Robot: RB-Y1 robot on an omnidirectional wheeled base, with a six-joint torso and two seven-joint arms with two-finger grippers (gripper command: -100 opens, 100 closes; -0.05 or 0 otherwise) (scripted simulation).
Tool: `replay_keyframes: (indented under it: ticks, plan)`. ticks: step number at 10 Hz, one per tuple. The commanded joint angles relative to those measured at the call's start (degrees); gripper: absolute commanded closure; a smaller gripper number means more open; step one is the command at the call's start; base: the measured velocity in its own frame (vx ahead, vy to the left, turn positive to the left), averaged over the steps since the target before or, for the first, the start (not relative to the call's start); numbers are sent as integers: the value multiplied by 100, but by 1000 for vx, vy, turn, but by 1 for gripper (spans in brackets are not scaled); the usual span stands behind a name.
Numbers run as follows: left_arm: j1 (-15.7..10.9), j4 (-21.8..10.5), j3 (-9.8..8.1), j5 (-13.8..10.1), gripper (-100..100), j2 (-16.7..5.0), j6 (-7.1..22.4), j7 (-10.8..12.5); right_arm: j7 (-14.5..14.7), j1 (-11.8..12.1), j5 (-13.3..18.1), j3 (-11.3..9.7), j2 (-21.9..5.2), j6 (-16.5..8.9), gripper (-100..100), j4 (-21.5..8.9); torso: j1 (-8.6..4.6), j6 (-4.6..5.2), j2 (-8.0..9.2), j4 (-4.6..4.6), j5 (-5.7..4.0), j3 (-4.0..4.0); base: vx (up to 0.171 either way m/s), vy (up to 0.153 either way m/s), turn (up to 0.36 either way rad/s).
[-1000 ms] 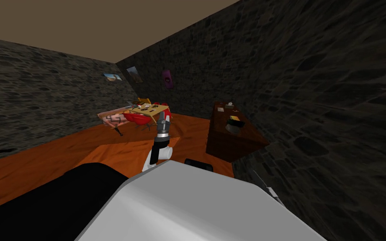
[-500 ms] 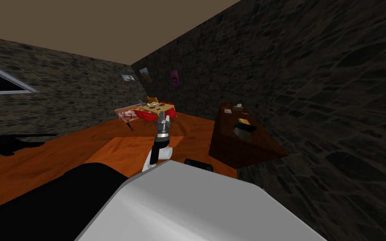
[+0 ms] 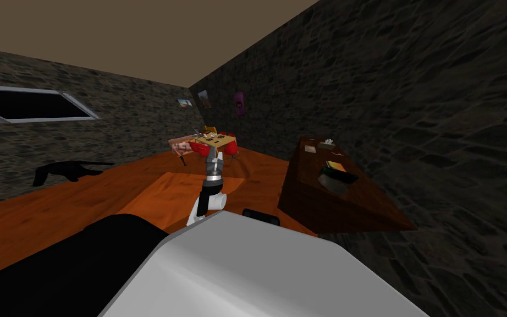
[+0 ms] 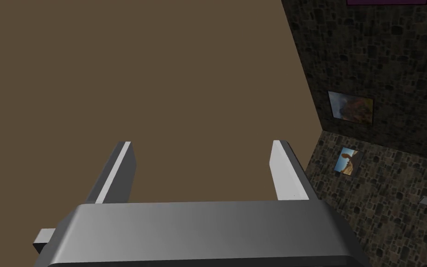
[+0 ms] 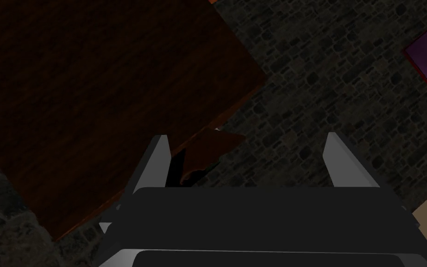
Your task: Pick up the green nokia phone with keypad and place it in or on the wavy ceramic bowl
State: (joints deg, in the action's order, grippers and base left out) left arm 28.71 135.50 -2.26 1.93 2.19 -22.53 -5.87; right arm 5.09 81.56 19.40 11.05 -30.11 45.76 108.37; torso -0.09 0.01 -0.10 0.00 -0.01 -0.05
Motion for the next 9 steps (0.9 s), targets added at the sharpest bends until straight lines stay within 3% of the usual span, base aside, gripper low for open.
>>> replay_keyframes:
  ticks: [1,4,5,6,9]
  plan:
    - [0,0,0,0,0,0,0,0,-19,286,88,268,-245,91,-100,-286,0,0,0,0,0,0,71,7,388]
    - [-1,0,0,0,0,0,0,0,6,808,200,445,-433,125,-100,-629,-9,-6,-10,-2,-1,-6,63,-16,253]
    - [0,0,0,0,0,0,0,0,6,824,200,445,-433,125,-100,-629,-9,0,-6,-1,-2,-4,21,-19,-3]
    - [0,0,-1,0,0,0,0,0,34,1051,308,622,-634,153,-100,-858,-5,4,5,1,-1,3,45,-27,366]
    - [0,0,0,0,0,-1,0,0,65,1482,412,799,-847,174,-100,-1174,-21,-6,-11,-2,-4,-6,63,-48,296]
